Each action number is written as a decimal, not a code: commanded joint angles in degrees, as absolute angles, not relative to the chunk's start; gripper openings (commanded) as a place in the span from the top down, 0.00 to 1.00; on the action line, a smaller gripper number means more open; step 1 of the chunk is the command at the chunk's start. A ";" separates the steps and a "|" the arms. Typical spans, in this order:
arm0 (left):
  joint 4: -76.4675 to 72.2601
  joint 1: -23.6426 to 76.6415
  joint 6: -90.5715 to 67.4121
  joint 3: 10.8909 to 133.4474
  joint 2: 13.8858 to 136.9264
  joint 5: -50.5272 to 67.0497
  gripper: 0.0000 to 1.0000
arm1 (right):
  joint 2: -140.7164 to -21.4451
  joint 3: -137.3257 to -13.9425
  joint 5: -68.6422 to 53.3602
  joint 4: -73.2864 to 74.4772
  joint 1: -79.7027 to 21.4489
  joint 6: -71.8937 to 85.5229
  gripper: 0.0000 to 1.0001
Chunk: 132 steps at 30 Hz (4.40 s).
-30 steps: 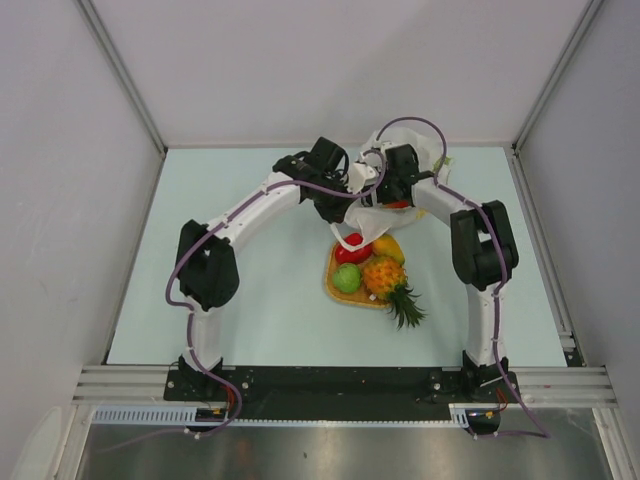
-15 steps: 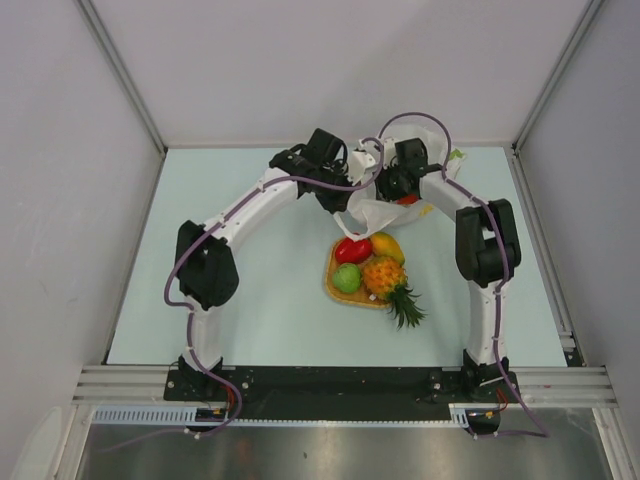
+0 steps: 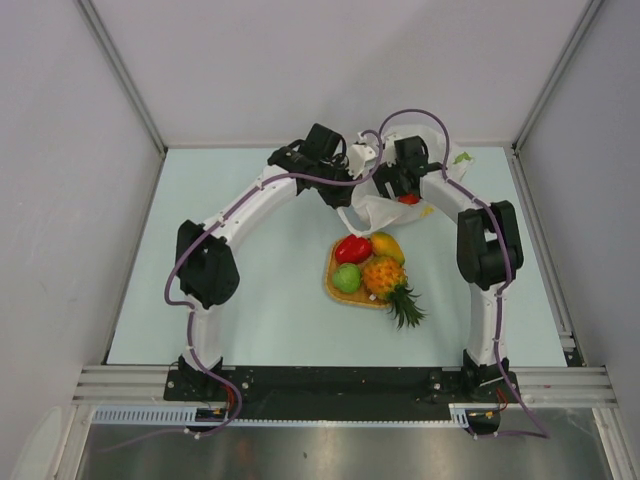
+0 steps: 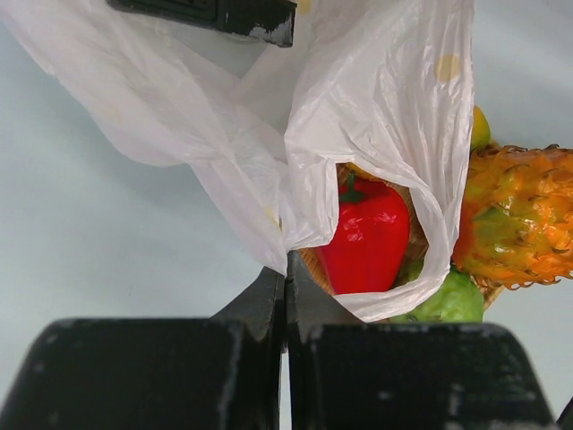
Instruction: Take the fake fruits out of the plastic bag
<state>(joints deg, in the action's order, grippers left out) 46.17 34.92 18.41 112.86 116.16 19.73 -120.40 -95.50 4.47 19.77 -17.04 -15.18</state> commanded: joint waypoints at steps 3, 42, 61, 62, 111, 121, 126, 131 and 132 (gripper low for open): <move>45.09 35.59 17.75 113.38 114.96 20.31 1.00 | -122.61 -94.66 8.53 19.42 -15.82 -16.70 0.00; 43.95 35.68 16.35 117.16 117.16 16.27 1.00 | -102.13 -93.50 -26.19 30.85 -11.95 -14.69 0.46; 36.56 27.96 10.72 119.71 114.70 -16.35 1.00 | -88.08 -93.19 -31.92 37.26 -26.25 -32.85 0.44; 36.48 27.43 10.81 118.92 114.35 -16.61 1.00 | -87.02 -89.42 -31.21 37.79 -27.67 -36.87 0.44; 36.56 24.08 13.18 107.75 107.93 -15.64 1.00 | -100.28 -84.73 -18.63 52.20 -32.08 -90.87 0.38; 36.65 24.08 13.18 109.34 109.51 -16.00 1.00 | -101.42 -84.64 -17.75 54.32 -31.55 -94.66 0.24; 36.65 24.17 13.18 109.68 110.21 -15.82 1.00 | -101.69 -84.64 -17.93 53.88 -31.38 -96.06 0.19; 36.74 24.17 13.09 110.74 110.92 -15.73 1.00 | -101.43 -84.55 -18.46 54.40 -31.55 -97.82 0.14; 36.74 24.08 13.10 110.92 111.09 -15.73 1.00 | -101.34 -84.64 -18.46 54.40 -31.47 -98.17 0.13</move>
